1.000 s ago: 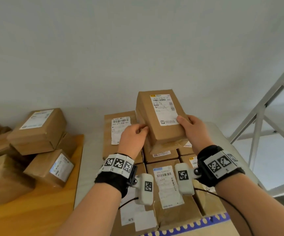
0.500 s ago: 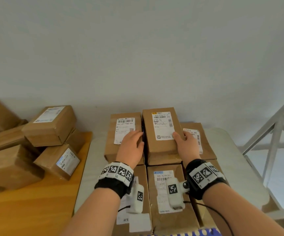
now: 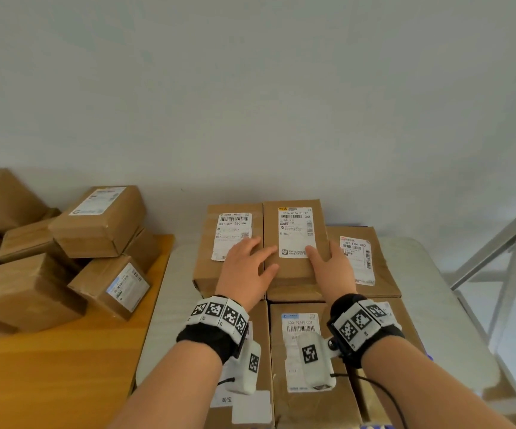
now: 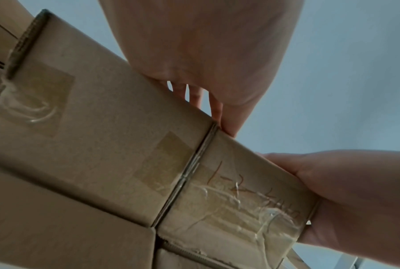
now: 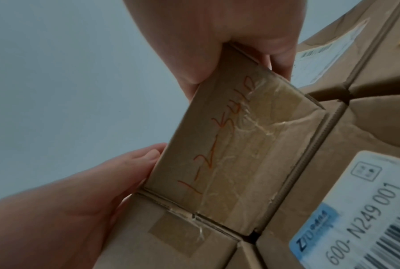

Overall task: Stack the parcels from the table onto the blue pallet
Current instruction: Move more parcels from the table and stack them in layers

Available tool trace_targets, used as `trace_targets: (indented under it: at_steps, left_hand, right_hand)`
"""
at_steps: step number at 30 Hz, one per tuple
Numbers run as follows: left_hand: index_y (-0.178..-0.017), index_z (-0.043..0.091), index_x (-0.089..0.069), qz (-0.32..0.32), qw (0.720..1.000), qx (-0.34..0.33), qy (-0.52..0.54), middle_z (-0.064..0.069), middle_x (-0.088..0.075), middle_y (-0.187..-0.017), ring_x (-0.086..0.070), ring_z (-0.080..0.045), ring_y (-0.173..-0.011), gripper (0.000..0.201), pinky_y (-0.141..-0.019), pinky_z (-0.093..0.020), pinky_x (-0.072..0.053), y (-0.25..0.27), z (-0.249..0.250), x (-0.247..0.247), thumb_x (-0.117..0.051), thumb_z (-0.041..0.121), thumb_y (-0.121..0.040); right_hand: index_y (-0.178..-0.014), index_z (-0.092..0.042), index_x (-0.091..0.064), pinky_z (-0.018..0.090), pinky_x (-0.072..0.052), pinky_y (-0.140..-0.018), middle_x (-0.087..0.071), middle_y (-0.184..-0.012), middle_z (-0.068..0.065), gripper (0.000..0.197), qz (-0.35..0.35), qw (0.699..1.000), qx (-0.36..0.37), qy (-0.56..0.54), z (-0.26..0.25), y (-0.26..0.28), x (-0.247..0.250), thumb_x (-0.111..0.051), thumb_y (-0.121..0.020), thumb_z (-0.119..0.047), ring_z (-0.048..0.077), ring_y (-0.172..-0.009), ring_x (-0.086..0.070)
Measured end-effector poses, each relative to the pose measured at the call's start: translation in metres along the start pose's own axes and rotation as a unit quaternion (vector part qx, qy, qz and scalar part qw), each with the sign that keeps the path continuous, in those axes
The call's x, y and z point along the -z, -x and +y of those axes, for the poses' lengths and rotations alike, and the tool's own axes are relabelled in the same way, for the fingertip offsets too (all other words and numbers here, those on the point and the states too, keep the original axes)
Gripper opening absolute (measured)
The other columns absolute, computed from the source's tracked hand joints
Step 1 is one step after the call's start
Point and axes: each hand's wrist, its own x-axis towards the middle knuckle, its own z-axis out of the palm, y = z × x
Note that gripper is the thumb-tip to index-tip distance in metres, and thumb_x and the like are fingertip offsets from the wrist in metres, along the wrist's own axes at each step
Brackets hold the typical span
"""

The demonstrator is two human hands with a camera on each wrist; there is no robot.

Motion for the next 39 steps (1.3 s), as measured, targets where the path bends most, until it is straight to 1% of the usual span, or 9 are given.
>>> trace_targets:
  at_steps: [5,9,14,19,22,27,30,34,39]
  left_hand:
    - [-0.140,0.038,-0.046,-0.010,1.000,0.010,-0.002,0.005,-0.027,-0.156,-0.016,-0.017,-0.145,0.044,-0.120,-0.035,-0.011,-0.001,0.004,0.003,-0.048,0.047,-0.097]
    - [-0.140,0.038,-0.045,-0.024,1.000,0.020,-0.004,0.004,-0.025,-0.157,-0.015,-0.018,-0.146,0.042,-0.120,-0.036,-0.012,-0.001,0.008,0.006,-0.046,0.044,-0.098]
    - [-0.143,0.034,-0.043,-0.017,0.995,0.039,0.086,0.008,-0.022,-0.159,-0.007,-0.010,-0.148,0.040,-0.119,-0.033,-0.012,0.002,0.005,0.020,-0.039,0.031,-0.103]
    - [-0.144,0.029,-0.042,0.032,0.991,0.059,0.113,0.008,-0.026,-0.158,-0.016,-0.010,-0.147,0.041,-0.117,-0.028,-0.014,0.019,-0.008,0.054,-0.037,0.026,-0.104]
    - [-0.146,0.027,-0.039,0.060,0.990,0.060,0.111,0.006,-0.026,-0.158,-0.013,-0.010,-0.148,0.042,-0.115,-0.024,-0.011,0.037,-0.026,0.077,-0.036,0.023,-0.104]
    - [-0.146,0.024,-0.040,0.105,0.984,0.085,0.119,0.002,-0.029,-0.157,-0.016,-0.012,-0.147,0.043,-0.116,-0.024,-0.012,0.087,-0.082,0.119,-0.039,0.018,-0.103]
    - [-0.145,0.024,-0.042,0.131,0.980,0.116,0.096,-0.001,-0.034,-0.155,-0.023,-0.015,-0.145,0.044,-0.119,-0.031,-0.019,0.128,-0.126,0.145,-0.044,0.020,-0.101]
    - [-0.146,0.024,-0.042,0.154,0.969,0.175,0.079,0.001,-0.037,-0.152,-0.029,-0.014,-0.142,0.046,-0.116,-0.030,-0.024,0.194,-0.189,0.183,-0.047,0.023,-0.100]
    - [-0.146,0.023,-0.041,0.182,0.957,0.222,0.048,0.001,-0.040,-0.151,-0.032,-0.015,-0.140,0.049,-0.116,-0.036,-0.029,0.273,-0.267,0.229,-0.051,0.025,-0.098]
  right_hand:
    - [-0.139,-0.016,-0.047,0.037,-0.050,-0.090,-0.061,-0.128,0.003,0.052,-0.023,1.000,-0.010,0.016,-0.001,-0.008,0.002,-0.054,-0.096,-0.043,0.023,-0.113,-0.059]
    - [-0.150,-0.017,-0.033,0.045,-0.044,-0.104,-0.045,-0.146,0.007,0.065,0.006,0.999,-0.003,0.036,-0.006,-0.005,0.005,-0.055,-0.095,-0.043,0.027,-0.130,-0.046]
    - [-0.151,-0.017,-0.031,0.040,-0.041,-0.103,-0.034,-0.152,0.007,0.061,0.037,0.998,0.045,0.026,-0.021,0.006,0.010,-0.056,-0.097,-0.030,0.026,-0.135,-0.041]
    - [-0.144,-0.020,-0.040,0.039,-0.042,-0.101,-0.040,-0.144,0.005,0.049,0.076,0.990,0.116,0.016,-0.048,0.028,0.006,-0.055,-0.097,-0.023,0.023,-0.128,-0.044]
    - [-0.143,-0.025,-0.042,0.036,-0.042,-0.099,-0.039,-0.148,0.001,0.047,0.070,0.987,0.145,0.001,-0.070,0.048,-0.010,-0.053,-0.097,-0.023,0.022,-0.131,-0.043]
    - [-0.144,-0.022,-0.043,0.026,-0.032,-0.098,-0.040,-0.149,0.001,0.046,0.012,0.982,0.188,-0.002,-0.109,0.095,-0.066,-0.051,-0.099,-0.022,0.019,-0.134,-0.040]
    - [-0.143,-0.021,-0.044,0.026,-0.032,-0.103,-0.042,-0.147,0.001,0.045,-0.032,0.978,0.206,-0.007,-0.127,0.134,-0.113,-0.053,-0.099,-0.023,0.018,-0.134,-0.040]
    - [-0.144,-0.020,-0.043,0.023,-0.031,-0.098,-0.041,-0.146,0.003,0.047,-0.094,0.970,0.223,0.016,-0.149,0.195,-0.184,-0.053,-0.098,-0.020,0.018,-0.131,-0.042]
    - [-0.142,-0.024,-0.044,0.024,-0.037,-0.096,-0.046,-0.144,0.000,0.046,-0.158,0.958,0.237,0.024,-0.173,0.269,-0.271,-0.056,-0.097,-0.023,0.016,-0.129,-0.046]
